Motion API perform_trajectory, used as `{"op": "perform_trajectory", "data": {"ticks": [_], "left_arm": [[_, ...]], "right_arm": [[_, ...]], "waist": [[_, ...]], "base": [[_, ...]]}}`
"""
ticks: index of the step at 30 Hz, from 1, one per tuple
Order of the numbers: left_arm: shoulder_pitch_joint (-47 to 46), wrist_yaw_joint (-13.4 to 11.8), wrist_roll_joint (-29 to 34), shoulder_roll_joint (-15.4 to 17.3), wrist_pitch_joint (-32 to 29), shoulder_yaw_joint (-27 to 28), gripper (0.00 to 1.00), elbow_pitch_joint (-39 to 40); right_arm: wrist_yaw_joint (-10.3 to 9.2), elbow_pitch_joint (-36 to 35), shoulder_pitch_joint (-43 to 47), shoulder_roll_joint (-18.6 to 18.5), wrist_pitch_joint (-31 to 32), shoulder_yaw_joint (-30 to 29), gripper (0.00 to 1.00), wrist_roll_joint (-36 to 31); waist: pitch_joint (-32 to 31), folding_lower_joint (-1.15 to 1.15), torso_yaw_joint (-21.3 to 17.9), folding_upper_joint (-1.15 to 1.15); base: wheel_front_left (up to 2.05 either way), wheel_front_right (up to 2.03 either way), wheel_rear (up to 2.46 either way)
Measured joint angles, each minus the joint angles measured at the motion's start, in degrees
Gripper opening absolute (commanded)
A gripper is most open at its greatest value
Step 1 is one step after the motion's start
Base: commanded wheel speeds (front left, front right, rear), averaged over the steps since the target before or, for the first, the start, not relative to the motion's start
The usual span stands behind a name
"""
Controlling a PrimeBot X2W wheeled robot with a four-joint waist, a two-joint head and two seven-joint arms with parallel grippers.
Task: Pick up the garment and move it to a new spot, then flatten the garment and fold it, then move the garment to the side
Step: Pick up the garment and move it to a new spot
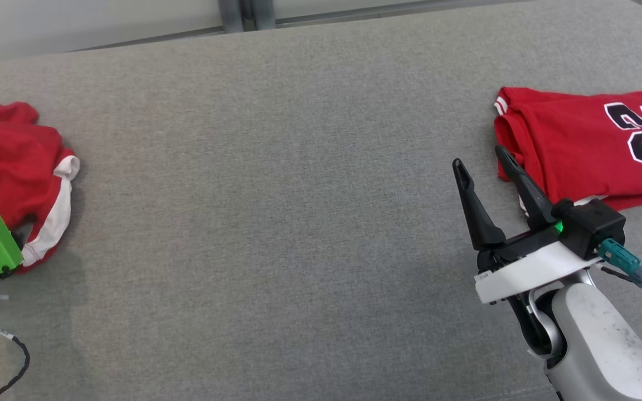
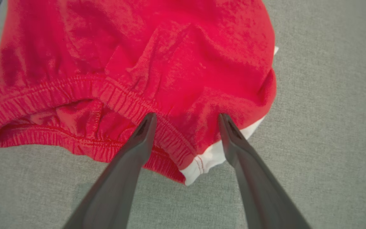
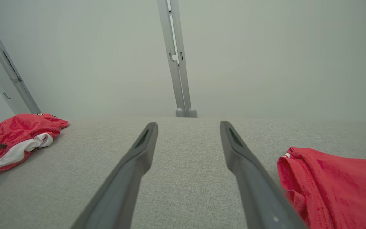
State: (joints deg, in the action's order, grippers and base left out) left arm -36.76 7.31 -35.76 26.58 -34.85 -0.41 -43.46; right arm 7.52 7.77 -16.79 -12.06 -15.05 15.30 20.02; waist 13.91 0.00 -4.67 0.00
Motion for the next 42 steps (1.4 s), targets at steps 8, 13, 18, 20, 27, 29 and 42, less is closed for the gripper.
{"op": "perform_trajectory", "data": {"ticks": [8, 13, 18, 20, 27, 29, 42], "left_arm": [[-1.5, 0.0, -1.04, 1.44, -6.1, -3.22, 0.96, -4.94], [-1.96, 0.01, -1.75, 2.16, -5.3, -5.7, 0.0, -3.49], [-1.74, 0.03, -2.15, 3.79, -3.9, -10.93, 0.0, 1.27], [-1.75, 0.05, -2.34, 4.86, -3.91, -13.8, 0.0, 4.72], [-2.58, 0.07, -3.65, 8.08, -5.16, -23.58, 0.0, 17.79], [-3.34, 0.07, -3.97, 8.68, -5.16, -25.77, 0.0, 21.13], [-10.6, 0.07, -8.27, 0.99, -2.16, -37.01, 0.0, 38.28]], "right_arm": [[0.0, 0.1, -0.5, 0.51, 0.0, -0.22, 1.0, 0.0], [0.0, 0.55, -0.51, 0.82, 0.0, -0.25, 1.0, -0.03], [0.0, 1.09, 0.2, 1.01, 0.0, -0.45, 1.0, -0.01], [0.0, 1.27, 0.73, 1.09, 0.0, -0.75, 1.0, 0.02], [0.0, 2.08, 2.97, 1.49, 0.0, -1.32, 1.0, 0.55], [0.0, 2.23, 3.53, 1.55, 0.0, -1.57, 1.0, 0.69], [0.0, 2.53, 5.95, 0.48, 0.0, -5.25, 1.0, 0.96]], "waist": [[3.69, 0.0, -3.65, 0.0], [3.31, 0.0, -4.12, 0.0], [0.87, 0.0, -3.75, 0.0], [-0.69, 0.0, -3.42, 0.0], [-6.34, 0.0, -2.8, 0.0], [-7.79, 0.0, -2.84, 0.0], [-13.02, 0.0, -6.79, 0.0]], "base": [[0.0, 0.0, 0.0], [0.0, 0.0, 0.0], [0.0, 0.0, 0.0], [0.0, 0.0, 0.0], [0.0, 0.0, 0.0], [0.0, 0.0, 0.0], [0.0, 0.0, 0.0]]}}
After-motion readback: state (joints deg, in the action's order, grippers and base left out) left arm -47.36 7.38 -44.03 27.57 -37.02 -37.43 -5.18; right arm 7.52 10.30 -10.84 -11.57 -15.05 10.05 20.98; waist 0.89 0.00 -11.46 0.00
